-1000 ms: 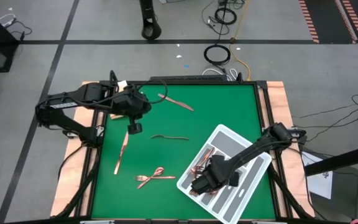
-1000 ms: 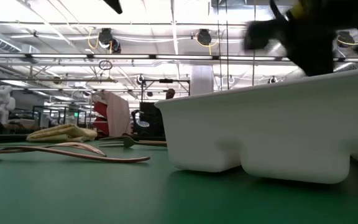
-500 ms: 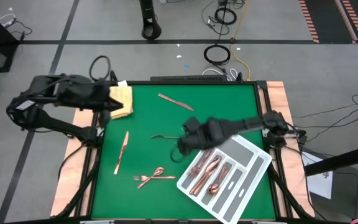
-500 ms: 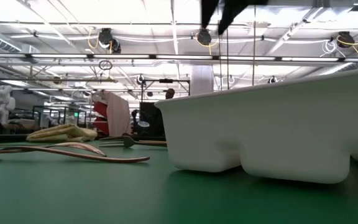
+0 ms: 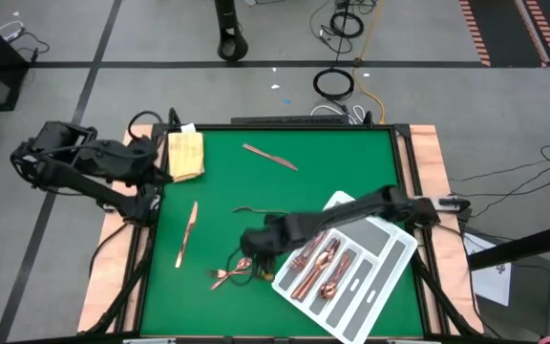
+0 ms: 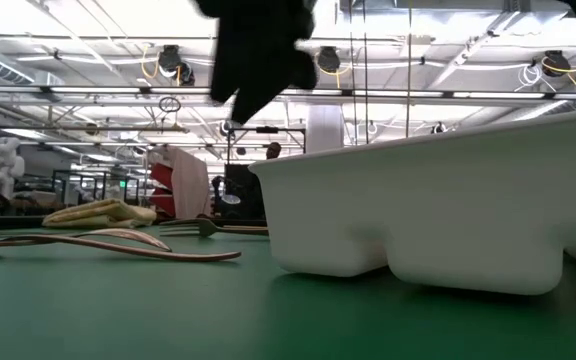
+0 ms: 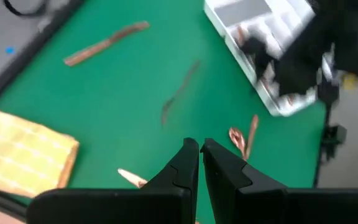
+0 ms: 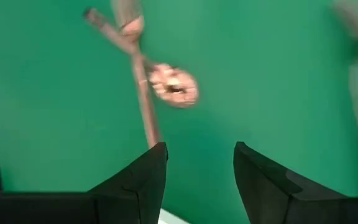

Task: Sort silverware
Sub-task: Put the bronze fork into the silverware tray

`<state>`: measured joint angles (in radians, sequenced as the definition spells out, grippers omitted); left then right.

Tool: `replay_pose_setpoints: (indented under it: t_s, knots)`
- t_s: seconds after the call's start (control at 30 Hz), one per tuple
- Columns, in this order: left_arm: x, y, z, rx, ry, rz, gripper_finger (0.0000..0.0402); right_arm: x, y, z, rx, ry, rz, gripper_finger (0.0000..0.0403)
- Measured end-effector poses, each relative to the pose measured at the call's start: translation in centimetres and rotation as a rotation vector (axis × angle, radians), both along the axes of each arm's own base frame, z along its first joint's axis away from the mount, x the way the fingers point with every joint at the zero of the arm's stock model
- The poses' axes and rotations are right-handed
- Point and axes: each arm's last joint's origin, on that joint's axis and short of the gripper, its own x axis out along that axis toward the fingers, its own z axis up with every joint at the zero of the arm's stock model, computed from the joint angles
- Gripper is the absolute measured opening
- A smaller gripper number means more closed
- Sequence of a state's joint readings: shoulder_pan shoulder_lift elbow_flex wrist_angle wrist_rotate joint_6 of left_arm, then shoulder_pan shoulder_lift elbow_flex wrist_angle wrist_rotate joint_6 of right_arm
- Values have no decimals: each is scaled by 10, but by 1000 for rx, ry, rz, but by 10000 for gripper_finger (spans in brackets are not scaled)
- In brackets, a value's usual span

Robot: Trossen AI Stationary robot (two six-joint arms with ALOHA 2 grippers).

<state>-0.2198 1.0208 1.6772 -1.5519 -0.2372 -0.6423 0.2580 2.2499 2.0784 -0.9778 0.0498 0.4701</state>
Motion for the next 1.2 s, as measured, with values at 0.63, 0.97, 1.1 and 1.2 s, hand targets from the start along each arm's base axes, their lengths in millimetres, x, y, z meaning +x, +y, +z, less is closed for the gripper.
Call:
replay_pose_setpoints:
  t_s: [0.63, 0.97, 1.1, 1.2]
  knots:
    - [-2, 2, -1, 66, 9, 14, 31, 50, 38, -39, -68, -154, 173, 174]
    - [-2, 2, -1, 67, 9, 15, 31, 61, 42, -65, -89, -190, 187, 174]
    - [-3, 2, 0, 67, 8, 15, 31, 61, 49, -78, -87, -165, 191, 174]
    - [-3, 2, 0, 67, 8, 15, 31, 60, 54, -82, -90, -161, 194, 173]
